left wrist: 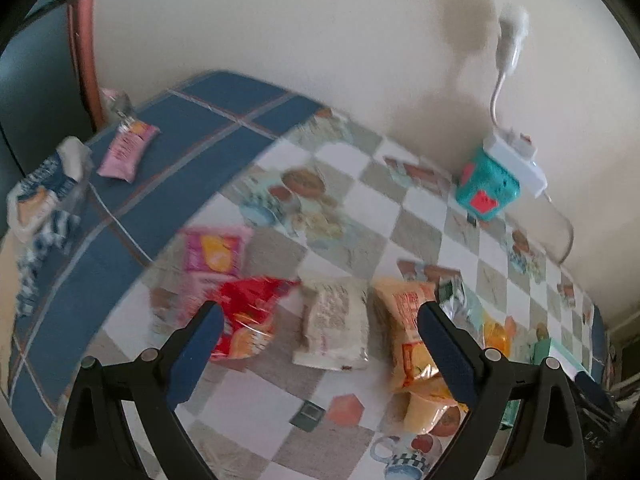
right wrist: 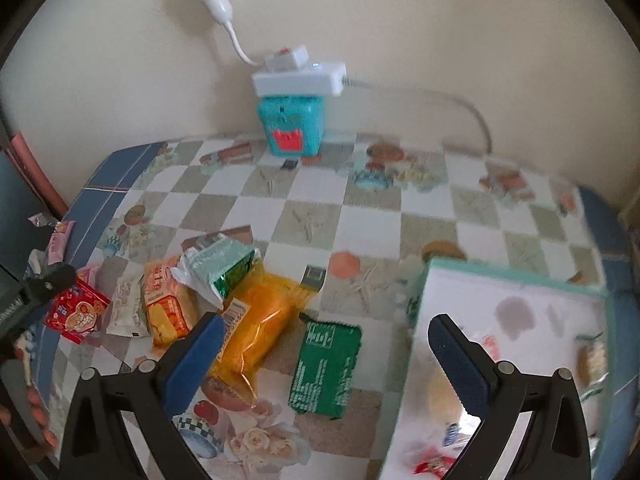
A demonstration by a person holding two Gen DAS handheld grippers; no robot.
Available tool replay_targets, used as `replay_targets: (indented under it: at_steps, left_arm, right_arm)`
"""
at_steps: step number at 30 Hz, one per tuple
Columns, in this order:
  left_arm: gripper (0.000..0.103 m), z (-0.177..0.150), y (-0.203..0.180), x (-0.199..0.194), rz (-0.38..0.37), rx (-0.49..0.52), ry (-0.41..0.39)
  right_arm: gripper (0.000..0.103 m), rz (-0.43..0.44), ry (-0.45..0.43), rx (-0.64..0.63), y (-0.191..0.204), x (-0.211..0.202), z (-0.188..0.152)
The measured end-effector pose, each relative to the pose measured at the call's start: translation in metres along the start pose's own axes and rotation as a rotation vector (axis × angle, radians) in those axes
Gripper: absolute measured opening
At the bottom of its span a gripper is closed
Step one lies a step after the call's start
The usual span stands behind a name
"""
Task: Organize snacks
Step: 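Move both tools back toward the remaining snacks, then grasp the green box with the right tool while the left tool grasps the white bread pack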
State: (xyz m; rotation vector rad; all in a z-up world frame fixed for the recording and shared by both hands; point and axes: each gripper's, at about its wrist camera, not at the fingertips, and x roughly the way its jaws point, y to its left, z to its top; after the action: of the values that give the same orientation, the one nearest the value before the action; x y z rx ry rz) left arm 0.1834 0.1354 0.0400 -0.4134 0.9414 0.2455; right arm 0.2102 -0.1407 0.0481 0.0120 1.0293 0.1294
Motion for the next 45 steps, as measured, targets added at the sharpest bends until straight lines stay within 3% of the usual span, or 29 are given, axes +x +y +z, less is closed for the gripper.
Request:
replay_targets:
  at_steps: [6, 7, 9, 11, 14, 15, 16, 19, 25, 29, 33, 38, 45]
  left_arm:
    - [0.095, -0.005, -0.005, 0.024, -0.034, -0.026, 0.078]
    - [0.091, -0.006, -0.006, 0.027, -0.029, -0.02, 0.085]
    - [0.072, -0.007, -0.009, 0.033, -0.018, -0.001, 0.095]
    - [0.07, -0.008, -0.011, 0.038, -0.006, 0.01, 0.104]
    - [0.056, -0.008, -0.013, 0.04, -0.013, 0.025, 0.115]
    - [0.054, -0.007, -0.013, 0.039, -0.022, 0.028, 0.113]
    - [0.054, -0.006, -0.015, 0.038, -0.025, 0.035, 0.106]
    - [0.054, -0.004, -0.02, 0.036, -0.008, 0.071, 0.085]
    - [0.054, -0.006, -0.018, 0.052, -0.013, 0.07, 0.13]
    - [0.054, -0.007, -0.011, 0.058, 0.068, 0.068, 0.137]
    - [0.054, -0.008, -0.004, 0.06, 0.037, 0.03, 0.146]
    - [0.054, -0.011, -0.015, 0.061, 0.019, 0.078, 0.138]
    - [0.054, -0.016, -0.027, 0.065, 0.054, 0.151, 0.127]
  right_arm:
    - [0.103, -0.014, 0.056, 0.011, -0.002, 0.019, -0.008]
    - [0.1, -0.019, 0.067, 0.011, -0.002, 0.022, -0.01]
    - [0.096, -0.021, 0.084, 0.013, -0.003, 0.026, -0.012]
    - [0.091, -0.018, 0.098, 0.018, -0.004, 0.03, -0.015]
    - [0.085, -0.017, 0.127, 0.024, -0.006, 0.038, -0.019]
    - [0.078, -0.017, 0.138, 0.029, -0.007, 0.041, -0.021]
    - [0.074, -0.018, 0.145, 0.032, -0.007, 0.043, -0.022]
    - [0.074, -0.016, 0.159, 0.028, -0.006, 0.048, -0.024]
    - [0.068, -0.022, 0.181, 0.008, -0.004, 0.055, -0.028]
    - [0.068, -0.023, 0.186, 0.011, -0.007, 0.057, -0.028]
    - [0.067, -0.023, 0.193, 0.006, -0.007, 0.059, -0.029]
    - [0.064, -0.023, 0.21, 0.003, -0.005, 0.063, -0.033]
    - [0.058, -0.018, 0.214, -0.009, -0.001, 0.066, -0.036]
